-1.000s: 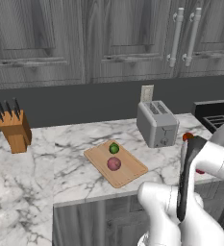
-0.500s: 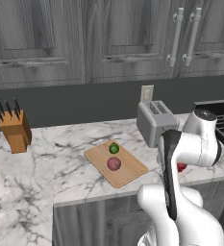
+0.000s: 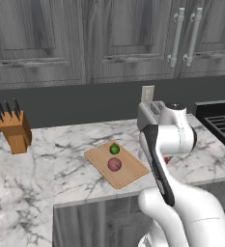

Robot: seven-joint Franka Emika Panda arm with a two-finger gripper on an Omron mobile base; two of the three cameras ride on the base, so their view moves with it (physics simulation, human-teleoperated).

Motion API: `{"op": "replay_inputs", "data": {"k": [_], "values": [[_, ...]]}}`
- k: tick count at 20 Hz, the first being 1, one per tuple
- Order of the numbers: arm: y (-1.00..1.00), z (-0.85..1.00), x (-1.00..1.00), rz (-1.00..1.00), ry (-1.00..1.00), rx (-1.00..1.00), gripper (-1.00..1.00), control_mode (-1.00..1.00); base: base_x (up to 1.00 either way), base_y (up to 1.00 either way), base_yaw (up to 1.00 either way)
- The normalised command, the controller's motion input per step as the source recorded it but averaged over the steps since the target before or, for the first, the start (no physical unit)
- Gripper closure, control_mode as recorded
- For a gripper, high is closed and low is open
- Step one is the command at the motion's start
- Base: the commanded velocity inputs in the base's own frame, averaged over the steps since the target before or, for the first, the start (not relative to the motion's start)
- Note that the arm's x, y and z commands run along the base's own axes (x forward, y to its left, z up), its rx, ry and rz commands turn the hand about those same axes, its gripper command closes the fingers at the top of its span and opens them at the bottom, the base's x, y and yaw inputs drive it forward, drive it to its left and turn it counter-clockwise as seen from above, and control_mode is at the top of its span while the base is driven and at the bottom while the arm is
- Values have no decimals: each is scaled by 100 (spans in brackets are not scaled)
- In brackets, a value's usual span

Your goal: Place the avocado, onion, tomato, and bell pepper on the cutting board.

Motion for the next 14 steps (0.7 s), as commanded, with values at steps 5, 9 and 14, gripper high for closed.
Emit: {"op": "replay_inputs", "data": {"k": [5, 9, 14], "values": [[25, 0, 66, 3, 13, 0, 100, -100, 0, 0, 0], [15, -4, 58, 3, 14, 0, 100, -100, 0, 0, 0], [3, -20, 46, 2, 13, 0, 100, -100, 0, 0, 0]]}}
